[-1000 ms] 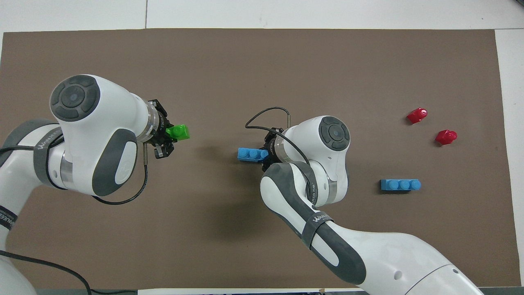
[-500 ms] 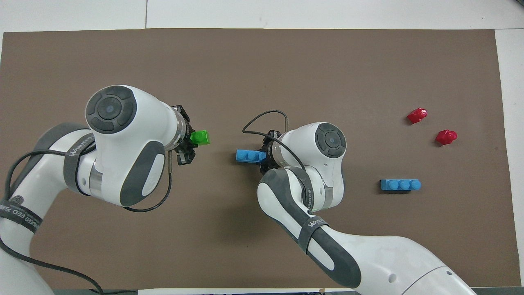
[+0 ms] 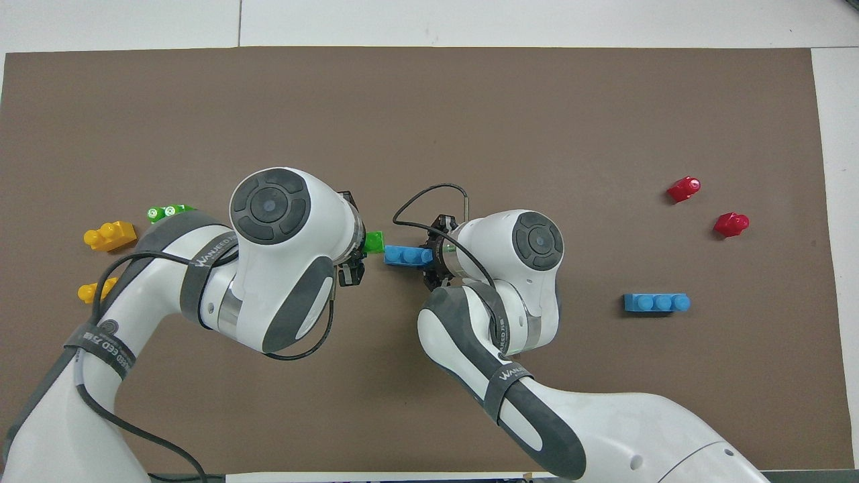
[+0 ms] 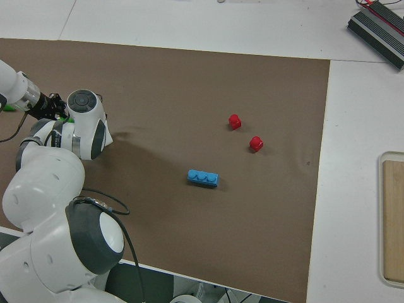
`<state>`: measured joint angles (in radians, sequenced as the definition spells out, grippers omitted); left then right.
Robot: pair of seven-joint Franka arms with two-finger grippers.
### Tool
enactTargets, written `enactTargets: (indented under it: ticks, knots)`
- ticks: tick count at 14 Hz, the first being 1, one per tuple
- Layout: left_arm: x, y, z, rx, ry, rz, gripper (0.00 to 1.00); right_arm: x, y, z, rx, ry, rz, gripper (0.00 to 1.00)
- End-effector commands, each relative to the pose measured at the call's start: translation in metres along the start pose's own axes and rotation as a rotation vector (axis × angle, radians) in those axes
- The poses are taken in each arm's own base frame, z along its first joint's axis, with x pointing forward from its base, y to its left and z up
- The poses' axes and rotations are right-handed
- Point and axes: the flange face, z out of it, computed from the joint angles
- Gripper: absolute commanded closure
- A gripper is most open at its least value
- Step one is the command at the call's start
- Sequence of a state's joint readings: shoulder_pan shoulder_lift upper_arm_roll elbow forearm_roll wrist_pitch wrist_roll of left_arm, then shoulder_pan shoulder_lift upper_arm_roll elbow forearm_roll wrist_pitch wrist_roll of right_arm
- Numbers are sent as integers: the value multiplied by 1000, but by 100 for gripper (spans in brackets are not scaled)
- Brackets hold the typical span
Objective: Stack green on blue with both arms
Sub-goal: 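Lower the green brick onto the blue brick with the left gripper while the right holds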
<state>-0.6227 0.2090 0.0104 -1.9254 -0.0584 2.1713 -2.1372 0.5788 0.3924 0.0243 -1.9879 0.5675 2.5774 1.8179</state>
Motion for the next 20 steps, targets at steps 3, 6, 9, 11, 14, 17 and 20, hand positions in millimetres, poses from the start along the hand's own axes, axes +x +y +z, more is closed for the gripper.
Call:
enactTargets:
  ticks: [3,6,9,11,14,17,20]
  knots:
    - [-19,18,9,-4,-33,-26,100,12,5,8,11,11,-16,100]
    - [-24,13,15,2,-27,-17,100,18,6,10,24,16,-21,100]
    - [-28,7,20,15,-18,-4,100,19,7,10,27,16,-19,100]
    - [-29,4,23,26,-6,13,100,19,6,10,28,16,-22,100]
    - [-27,0,27,37,3,25,100,20,8,11,24,18,-28,100]
    - [-23,-2,31,49,11,45,100,21,7,11,24,19,-38,100]
    - [-21,-6,36,50,12,57,100,22,7,11,23,19,-38,100]
